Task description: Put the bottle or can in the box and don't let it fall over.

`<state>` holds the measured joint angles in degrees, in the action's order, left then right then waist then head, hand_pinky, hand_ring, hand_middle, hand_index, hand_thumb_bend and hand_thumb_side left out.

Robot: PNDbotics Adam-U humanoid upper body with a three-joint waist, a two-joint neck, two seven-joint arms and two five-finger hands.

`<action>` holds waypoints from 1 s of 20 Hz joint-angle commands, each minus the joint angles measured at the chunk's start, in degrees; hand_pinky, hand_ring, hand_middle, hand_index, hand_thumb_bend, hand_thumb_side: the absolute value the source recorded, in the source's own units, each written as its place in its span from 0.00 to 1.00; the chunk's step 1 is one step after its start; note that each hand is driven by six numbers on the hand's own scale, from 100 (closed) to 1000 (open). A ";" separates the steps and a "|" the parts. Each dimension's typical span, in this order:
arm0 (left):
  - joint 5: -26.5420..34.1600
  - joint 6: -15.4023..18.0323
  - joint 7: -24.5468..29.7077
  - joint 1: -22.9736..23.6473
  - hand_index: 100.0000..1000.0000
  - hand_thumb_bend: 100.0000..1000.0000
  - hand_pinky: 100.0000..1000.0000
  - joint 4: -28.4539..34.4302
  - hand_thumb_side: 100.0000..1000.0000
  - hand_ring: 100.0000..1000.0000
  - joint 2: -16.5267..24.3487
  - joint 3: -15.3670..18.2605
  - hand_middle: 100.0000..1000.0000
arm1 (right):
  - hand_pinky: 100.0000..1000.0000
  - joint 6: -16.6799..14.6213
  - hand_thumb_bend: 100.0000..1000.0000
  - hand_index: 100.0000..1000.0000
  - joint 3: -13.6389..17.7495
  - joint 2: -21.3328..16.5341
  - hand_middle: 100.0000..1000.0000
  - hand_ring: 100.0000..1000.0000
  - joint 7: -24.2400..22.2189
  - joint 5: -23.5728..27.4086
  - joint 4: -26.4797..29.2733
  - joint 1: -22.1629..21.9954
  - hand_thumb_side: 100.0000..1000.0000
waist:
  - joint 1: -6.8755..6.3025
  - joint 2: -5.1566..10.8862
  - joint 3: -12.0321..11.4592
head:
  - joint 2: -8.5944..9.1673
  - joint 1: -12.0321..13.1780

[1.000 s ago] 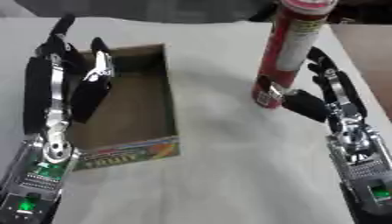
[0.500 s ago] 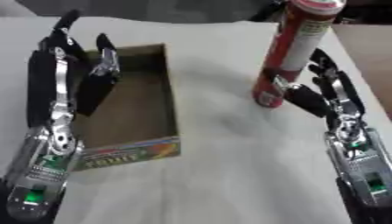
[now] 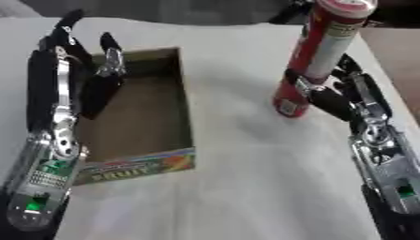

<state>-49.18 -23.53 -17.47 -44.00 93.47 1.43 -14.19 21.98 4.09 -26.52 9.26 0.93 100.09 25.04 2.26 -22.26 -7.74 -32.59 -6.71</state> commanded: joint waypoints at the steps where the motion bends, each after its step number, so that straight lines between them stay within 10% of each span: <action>1: 0.31 0.25 -0.55 -1.35 0.90 0.00 0.48 0.31 0.66 0.50 -0.20 0.82 0.22 | 1.00 -0.41 0.49 1.00 0.23 -2.22 0.98 1.00 -0.11 0.93 -0.18 1.16 0.35 | 0.07 0.92 0.00 | 0.85 -0.10; 20: 0.59 0.22 -1.70 -3.04 0.88 0.00 0.49 0.52 0.66 0.50 -0.02 2.87 0.21 | 1.00 -1.52 0.46 1.00 -0.05 -4.23 0.96 1.00 -0.80 5.03 -2.01 3.96 0.33 | 0.37 -0.36 -0.51 | 1.67 -0.16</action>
<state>-48.55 -23.34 -18.86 -45.99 93.22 1.44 -11.80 20.71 3.82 -28.71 8.45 5.41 97.71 28.26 2.60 -23.63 -8.30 -31.63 -6.76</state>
